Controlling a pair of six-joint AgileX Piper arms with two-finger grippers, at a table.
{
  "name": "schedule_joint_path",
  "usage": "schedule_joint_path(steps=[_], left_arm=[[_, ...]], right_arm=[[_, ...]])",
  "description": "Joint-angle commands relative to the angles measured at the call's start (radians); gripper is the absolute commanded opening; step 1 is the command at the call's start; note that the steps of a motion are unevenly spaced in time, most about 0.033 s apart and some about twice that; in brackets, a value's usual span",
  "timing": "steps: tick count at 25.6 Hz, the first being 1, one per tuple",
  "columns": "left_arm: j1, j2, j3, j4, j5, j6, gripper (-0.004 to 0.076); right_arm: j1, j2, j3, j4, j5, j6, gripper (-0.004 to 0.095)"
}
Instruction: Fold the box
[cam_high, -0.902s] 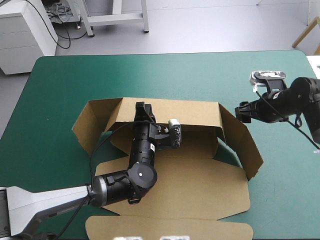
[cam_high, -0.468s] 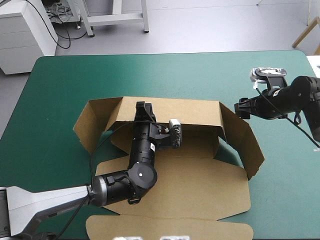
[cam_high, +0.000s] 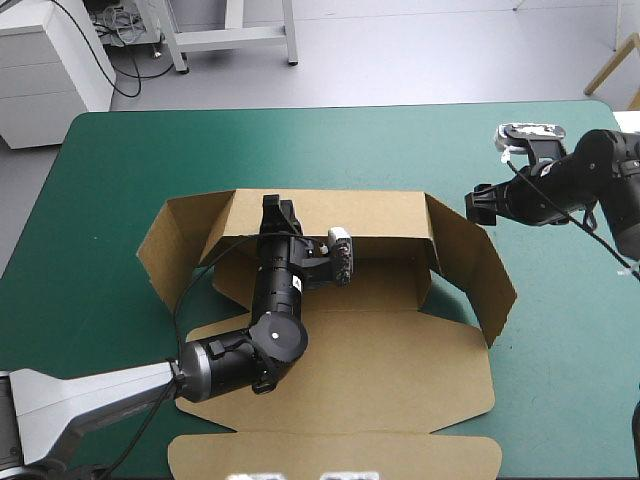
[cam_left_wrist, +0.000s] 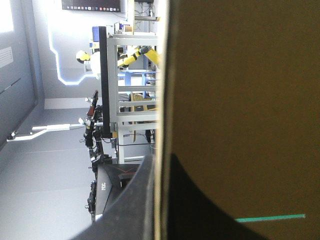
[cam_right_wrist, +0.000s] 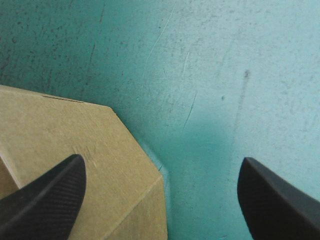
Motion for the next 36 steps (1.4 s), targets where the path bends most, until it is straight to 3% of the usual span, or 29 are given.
schedule_joint_path(steps=[1, 13, 29, 33, 36], left_arm=[[0.014, -0.043, -0.029, 0.137, 0.038, 0.02, -0.001], [0.014, -0.043, -0.126, 0.139, 0.015, 0.147, -0.001], [0.014, -0.043, -0.128, 0.072, 0.015, 0.147, -0.001], [0.014, -0.043, -0.128, 0.072, 0.015, 0.147, -0.001], [0.014, -0.043, -0.128, 0.072, 0.015, 0.147, -0.001]], right_arm=[[-0.017, -0.014, -0.057, 0.022, -0.003, -0.002, 0.0759], [-0.029, 0.016, -0.065, 0.053, 0.0, -0.006, 0.0759], [-0.029, -0.032, -0.018, 0.127, 0.018, -0.09, 0.0759], [-0.027, -0.143, 0.173, 0.133, -0.082, -0.116, 0.0759], [-0.025, -0.259, 0.356, 0.245, -0.224, -0.201, 0.0759]])
